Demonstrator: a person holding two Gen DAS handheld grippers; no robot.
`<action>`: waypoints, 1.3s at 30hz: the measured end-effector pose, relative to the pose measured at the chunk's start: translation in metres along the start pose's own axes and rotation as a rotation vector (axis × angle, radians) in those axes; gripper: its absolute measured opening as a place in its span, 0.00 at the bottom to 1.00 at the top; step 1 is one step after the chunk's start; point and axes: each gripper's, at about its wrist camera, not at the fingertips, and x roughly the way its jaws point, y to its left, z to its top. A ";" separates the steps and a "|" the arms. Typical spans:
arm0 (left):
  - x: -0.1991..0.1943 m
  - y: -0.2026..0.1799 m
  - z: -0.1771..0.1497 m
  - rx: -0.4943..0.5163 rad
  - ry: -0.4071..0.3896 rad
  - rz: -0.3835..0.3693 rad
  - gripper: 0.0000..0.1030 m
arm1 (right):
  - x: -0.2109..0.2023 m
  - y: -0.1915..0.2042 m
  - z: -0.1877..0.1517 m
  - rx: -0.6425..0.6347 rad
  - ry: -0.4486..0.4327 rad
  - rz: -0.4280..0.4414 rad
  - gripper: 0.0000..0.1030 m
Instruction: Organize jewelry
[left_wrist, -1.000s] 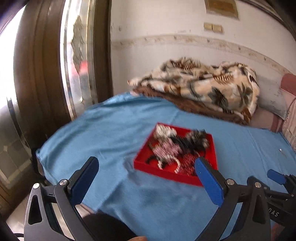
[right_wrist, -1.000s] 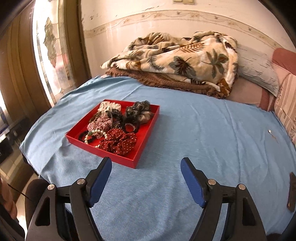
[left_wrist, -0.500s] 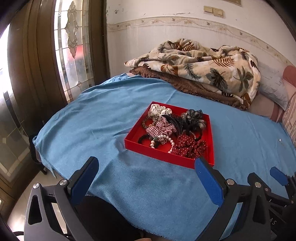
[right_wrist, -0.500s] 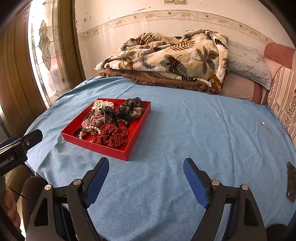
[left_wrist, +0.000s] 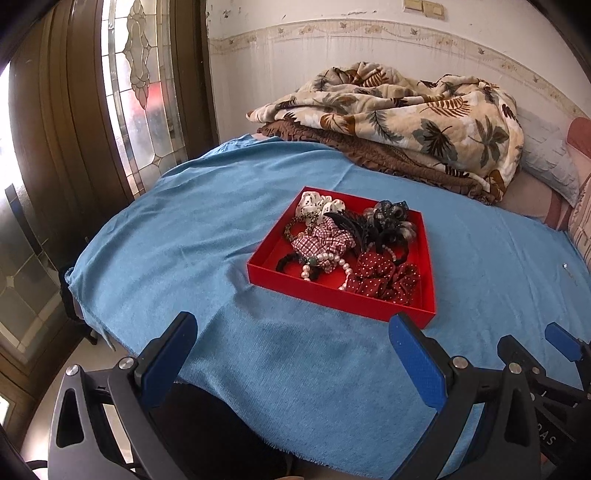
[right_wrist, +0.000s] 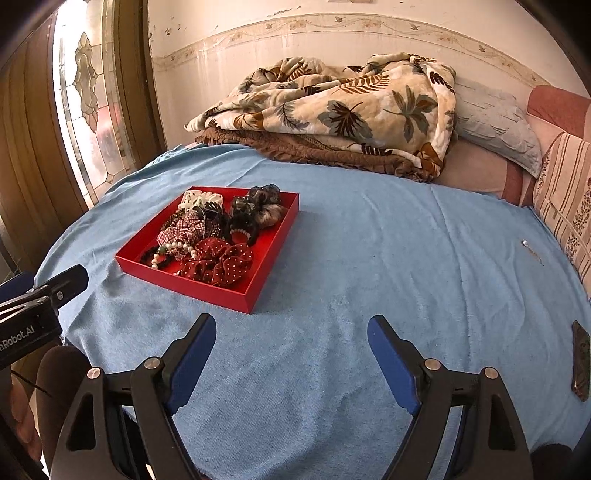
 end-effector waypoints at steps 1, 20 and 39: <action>0.001 0.000 0.000 0.001 0.003 0.003 1.00 | 0.001 0.000 0.000 -0.001 0.001 -0.001 0.85; 0.011 -0.006 -0.006 0.026 0.042 0.011 1.00 | 0.012 -0.002 -0.003 0.011 0.038 -0.009 0.86; 0.018 -0.007 -0.010 0.032 0.063 0.016 1.00 | 0.017 -0.002 -0.006 0.002 0.048 -0.009 0.86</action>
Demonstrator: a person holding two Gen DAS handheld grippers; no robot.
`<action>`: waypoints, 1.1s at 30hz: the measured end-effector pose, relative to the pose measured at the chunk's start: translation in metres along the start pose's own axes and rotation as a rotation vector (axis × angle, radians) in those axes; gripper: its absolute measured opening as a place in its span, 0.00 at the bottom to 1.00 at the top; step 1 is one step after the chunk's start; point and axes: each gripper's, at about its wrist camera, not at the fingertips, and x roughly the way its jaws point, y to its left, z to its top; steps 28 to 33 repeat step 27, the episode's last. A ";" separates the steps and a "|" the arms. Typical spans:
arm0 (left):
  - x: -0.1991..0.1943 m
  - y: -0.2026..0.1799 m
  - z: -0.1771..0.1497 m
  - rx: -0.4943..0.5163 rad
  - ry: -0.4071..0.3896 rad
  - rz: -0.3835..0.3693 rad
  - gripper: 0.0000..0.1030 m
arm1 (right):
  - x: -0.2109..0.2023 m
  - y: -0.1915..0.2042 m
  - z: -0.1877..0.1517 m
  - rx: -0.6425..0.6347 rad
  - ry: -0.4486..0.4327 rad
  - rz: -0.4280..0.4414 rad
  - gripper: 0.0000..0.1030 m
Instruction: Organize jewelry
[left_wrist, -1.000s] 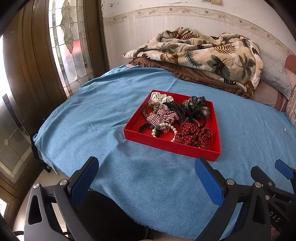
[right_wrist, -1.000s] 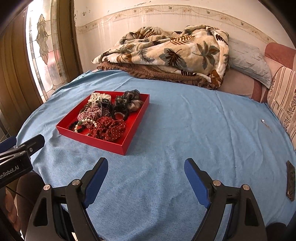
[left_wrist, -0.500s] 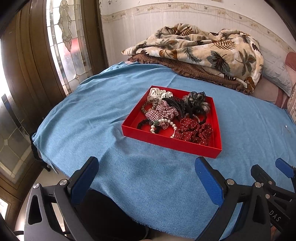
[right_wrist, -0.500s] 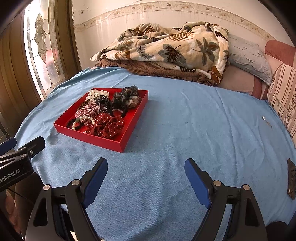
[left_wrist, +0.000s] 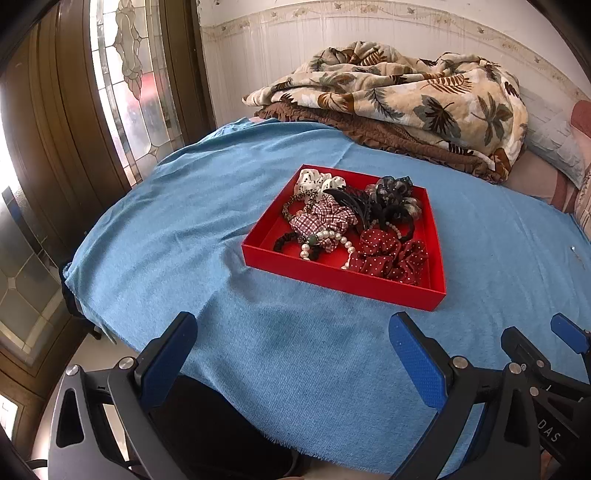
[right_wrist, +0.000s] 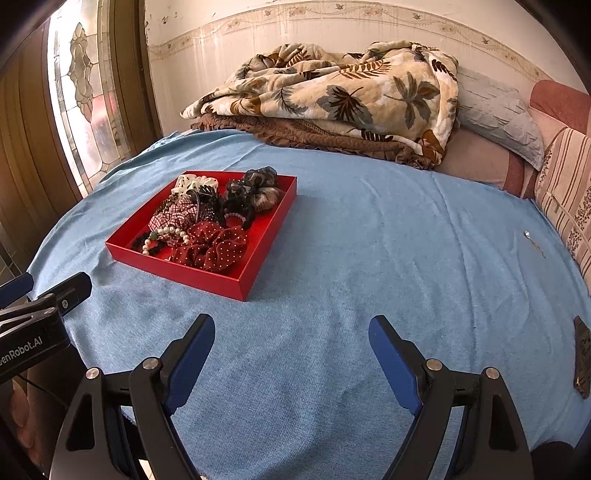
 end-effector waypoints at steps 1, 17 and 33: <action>0.000 0.000 0.000 0.000 0.001 0.000 1.00 | 0.000 0.000 0.000 0.000 0.001 0.000 0.86; 0.009 -0.005 0.001 0.018 0.028 0.008 1.00 | 0.009 -0.001 -0.004 -0.002 0.016 0.010 0.88; 0.015 -0.027 0.014 0.063 0.038 0.010 1.00 | 0.017 -0.020 -0.003 0.027 0.024 0.028 0.88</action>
